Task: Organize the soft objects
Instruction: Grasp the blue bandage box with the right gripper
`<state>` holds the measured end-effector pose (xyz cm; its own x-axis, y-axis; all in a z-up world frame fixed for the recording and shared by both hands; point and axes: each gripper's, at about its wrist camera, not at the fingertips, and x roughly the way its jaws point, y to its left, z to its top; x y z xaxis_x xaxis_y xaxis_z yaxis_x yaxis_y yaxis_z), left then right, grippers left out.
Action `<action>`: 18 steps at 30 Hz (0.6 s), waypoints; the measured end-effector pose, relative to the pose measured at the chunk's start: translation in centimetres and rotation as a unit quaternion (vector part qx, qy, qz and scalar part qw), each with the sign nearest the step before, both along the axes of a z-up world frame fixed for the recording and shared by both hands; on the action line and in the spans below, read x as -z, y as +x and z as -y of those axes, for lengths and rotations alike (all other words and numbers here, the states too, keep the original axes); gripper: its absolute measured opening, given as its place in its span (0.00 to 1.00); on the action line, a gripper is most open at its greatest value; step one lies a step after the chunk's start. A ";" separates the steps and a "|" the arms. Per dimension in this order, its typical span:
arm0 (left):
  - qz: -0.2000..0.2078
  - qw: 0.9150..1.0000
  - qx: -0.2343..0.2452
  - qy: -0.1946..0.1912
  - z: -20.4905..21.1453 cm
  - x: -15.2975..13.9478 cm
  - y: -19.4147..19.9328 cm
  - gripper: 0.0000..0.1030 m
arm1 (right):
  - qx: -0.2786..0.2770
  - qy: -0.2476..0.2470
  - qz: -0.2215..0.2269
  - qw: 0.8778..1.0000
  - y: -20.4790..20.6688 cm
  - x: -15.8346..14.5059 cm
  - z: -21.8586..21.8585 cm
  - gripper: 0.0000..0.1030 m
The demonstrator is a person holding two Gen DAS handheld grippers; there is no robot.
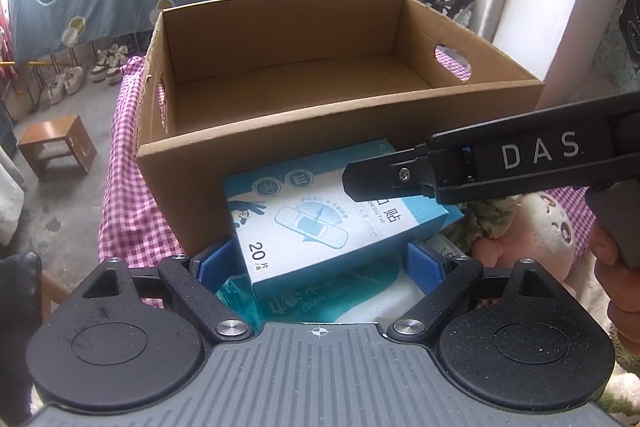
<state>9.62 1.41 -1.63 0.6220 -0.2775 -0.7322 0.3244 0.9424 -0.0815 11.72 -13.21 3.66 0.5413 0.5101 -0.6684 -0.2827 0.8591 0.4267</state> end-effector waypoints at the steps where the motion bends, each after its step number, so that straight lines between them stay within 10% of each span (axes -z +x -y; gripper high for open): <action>1: 0.000 1.000 -0.001 0.000 0.0 0.0 0.0 0.87 | -0.001 -0.001 0.000 1.000 0.0 0.0 0.0 0.58; 18: 0.057 0.998 -0.020 0.012 1.1 -3.0 -2.7 0.87 | -0.004 0.008 0.062 0.998 -2.8 -2.7 0.3 0.58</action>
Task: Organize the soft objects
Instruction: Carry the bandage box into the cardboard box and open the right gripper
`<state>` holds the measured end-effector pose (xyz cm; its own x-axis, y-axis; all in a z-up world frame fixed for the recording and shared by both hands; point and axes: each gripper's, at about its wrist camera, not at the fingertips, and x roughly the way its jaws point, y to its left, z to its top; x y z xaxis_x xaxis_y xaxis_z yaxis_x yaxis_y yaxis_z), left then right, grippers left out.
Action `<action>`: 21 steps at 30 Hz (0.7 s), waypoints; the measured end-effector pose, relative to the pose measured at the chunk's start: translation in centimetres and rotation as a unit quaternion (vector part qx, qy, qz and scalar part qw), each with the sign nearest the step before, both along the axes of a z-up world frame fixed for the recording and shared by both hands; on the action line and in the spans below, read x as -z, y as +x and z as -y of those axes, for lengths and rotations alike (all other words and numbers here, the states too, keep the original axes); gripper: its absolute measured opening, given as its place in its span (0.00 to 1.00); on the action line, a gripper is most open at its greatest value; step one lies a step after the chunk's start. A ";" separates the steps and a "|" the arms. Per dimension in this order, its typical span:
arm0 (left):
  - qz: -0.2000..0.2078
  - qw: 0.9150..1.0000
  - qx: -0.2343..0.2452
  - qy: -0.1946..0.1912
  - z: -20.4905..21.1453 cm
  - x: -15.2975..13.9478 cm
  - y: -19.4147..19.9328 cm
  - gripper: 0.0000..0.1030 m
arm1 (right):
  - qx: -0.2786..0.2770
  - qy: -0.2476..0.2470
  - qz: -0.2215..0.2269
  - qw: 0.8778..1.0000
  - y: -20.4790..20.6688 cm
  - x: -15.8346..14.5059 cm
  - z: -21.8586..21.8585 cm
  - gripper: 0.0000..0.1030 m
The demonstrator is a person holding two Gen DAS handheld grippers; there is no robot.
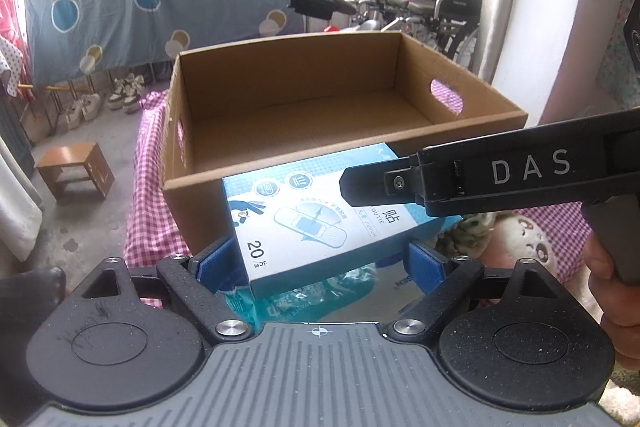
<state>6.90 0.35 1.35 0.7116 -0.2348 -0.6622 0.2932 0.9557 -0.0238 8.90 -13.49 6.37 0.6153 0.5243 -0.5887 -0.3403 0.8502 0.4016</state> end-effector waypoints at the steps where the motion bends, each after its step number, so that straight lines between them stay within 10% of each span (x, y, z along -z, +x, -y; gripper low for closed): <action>1: 0.005 1.000 -0.002 0.001 0.0 -0.3 -0.2 0.87 | -0.001 0.002 0.007 1.000 -0.3 -0.3 0.1 0.58; 21: 0.091 0.996 -0.007 0.002 -0.4 -6.8 5.5 0.87 | -0.026 0.015 0.094 0.995 5.4 -7.9 -0.1 0.58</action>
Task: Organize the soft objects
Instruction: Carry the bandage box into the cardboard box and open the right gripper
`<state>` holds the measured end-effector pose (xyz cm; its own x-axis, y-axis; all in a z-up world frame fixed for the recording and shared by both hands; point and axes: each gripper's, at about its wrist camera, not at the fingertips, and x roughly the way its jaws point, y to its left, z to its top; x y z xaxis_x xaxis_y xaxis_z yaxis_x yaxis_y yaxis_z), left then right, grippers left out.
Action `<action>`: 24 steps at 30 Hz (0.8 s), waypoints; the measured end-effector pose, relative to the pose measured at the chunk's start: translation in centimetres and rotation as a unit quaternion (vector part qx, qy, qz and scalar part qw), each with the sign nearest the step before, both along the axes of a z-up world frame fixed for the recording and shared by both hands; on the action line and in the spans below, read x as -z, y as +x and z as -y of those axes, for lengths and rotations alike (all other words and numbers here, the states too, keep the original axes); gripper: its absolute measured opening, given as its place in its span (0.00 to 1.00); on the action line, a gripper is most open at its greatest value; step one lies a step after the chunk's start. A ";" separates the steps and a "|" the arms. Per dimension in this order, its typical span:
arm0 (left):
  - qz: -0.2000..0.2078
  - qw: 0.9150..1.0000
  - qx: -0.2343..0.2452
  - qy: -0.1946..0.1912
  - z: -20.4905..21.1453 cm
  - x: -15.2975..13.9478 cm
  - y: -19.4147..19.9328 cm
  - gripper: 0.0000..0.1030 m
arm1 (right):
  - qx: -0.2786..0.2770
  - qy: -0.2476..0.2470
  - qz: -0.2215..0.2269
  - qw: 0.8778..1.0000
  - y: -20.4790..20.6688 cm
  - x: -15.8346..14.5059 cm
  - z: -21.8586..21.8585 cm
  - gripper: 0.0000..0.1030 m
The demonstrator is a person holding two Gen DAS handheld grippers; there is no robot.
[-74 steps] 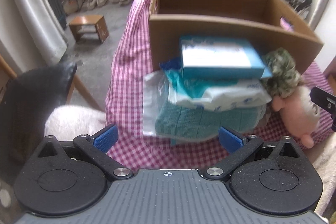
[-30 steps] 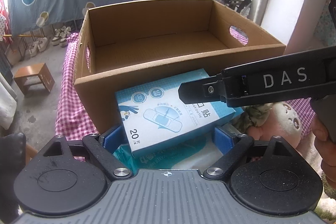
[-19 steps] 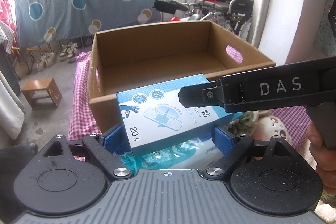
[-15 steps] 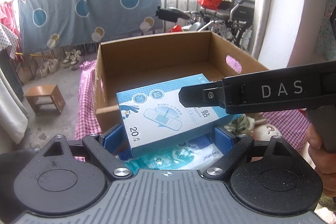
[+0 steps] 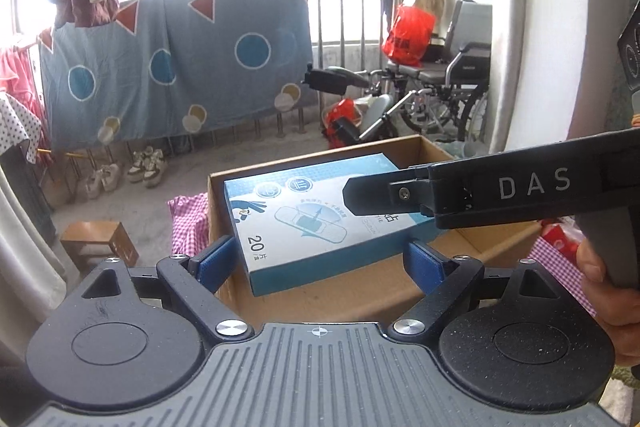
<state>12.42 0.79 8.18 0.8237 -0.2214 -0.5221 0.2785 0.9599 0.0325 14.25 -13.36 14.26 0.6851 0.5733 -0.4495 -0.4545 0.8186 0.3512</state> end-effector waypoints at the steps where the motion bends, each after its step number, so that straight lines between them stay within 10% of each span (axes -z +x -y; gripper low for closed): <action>1: -0.003 1.000 0.000 0.001 0.0 0.0 0.9 0.87 | -0.001 0.000 -0.008 1.000 1.1 0.2 0.0 0.58; 15: -0.128 0.990 -0.002 0.058 0.3 6.1 16.7 0.97 | -0.010 -0.031 -0.159 0.987 20.6 8.3 0.0 0.57; 19: -0.136 0.986 -0.023 0.096 0.2 6.9 16.9 0.97 | 0.009 -0.058 -0.202 0.978 23.9 12.2 -0.3 0.57; 24: -0.127 0.991 -0.026 0.046 -2.4 4.1 14.3 0.98 | 0.010 -0.059 -0.241 0.969 24.1 13.4 0.4 0.57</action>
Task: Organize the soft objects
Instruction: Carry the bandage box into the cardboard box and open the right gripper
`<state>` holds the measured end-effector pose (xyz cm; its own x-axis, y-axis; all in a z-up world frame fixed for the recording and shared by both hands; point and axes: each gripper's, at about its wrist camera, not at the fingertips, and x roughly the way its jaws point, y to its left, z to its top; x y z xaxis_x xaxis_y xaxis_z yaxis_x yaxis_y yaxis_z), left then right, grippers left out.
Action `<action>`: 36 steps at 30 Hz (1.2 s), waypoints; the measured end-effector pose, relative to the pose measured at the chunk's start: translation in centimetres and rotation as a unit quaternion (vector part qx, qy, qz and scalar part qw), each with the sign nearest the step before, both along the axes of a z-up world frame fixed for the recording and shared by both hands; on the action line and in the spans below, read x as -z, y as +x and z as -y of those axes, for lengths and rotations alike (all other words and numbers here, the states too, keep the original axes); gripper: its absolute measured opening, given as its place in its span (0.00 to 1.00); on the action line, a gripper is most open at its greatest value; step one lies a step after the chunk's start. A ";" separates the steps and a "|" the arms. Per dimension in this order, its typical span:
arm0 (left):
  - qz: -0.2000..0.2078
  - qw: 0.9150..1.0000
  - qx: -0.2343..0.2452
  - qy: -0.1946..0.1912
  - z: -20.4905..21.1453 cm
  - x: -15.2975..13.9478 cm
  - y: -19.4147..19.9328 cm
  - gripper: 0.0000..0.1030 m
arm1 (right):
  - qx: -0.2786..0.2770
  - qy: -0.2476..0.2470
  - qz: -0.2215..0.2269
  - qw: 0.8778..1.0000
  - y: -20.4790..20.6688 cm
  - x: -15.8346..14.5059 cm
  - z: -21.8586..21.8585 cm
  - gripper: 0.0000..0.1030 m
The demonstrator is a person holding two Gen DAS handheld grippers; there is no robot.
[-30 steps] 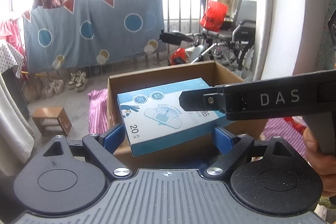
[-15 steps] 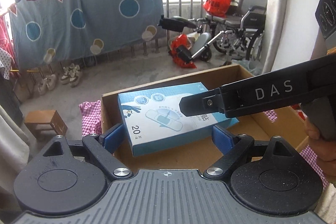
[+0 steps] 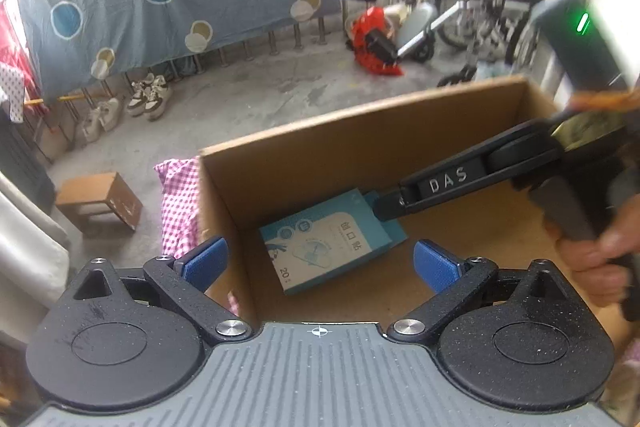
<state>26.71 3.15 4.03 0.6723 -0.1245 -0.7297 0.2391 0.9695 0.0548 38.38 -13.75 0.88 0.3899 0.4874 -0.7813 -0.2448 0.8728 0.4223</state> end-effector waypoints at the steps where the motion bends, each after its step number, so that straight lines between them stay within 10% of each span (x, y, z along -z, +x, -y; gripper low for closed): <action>1: 0.009 1.000 -0.004 -0.008 -0.8 -0.7 -1.0 0.99 | 0.000 0.000 -0.007 1.000 0.0 -0.1 0.0 0.57; 17: 0.012 0.987 -0.076 -0.143 -7.9 -1.2 -9.1 0.99 | 0.002 -0.053 -0.088 0.995 3.2 2.6 -5.3 0.49; 36: 0.041 0.985 -0.080 -0.149 -7.5 0.2 -12.5 0.99 | 0.019 -0.042 -0.064 0.997 1.3 1.4 -5.1 0.50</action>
<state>14.17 10.66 3.80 0.7559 -0.2132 -0.6190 0.0893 0.9702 -0.2251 39.64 -8.70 -0.57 0.3023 0.4040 -0.8634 -0.1594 0.9144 0.3721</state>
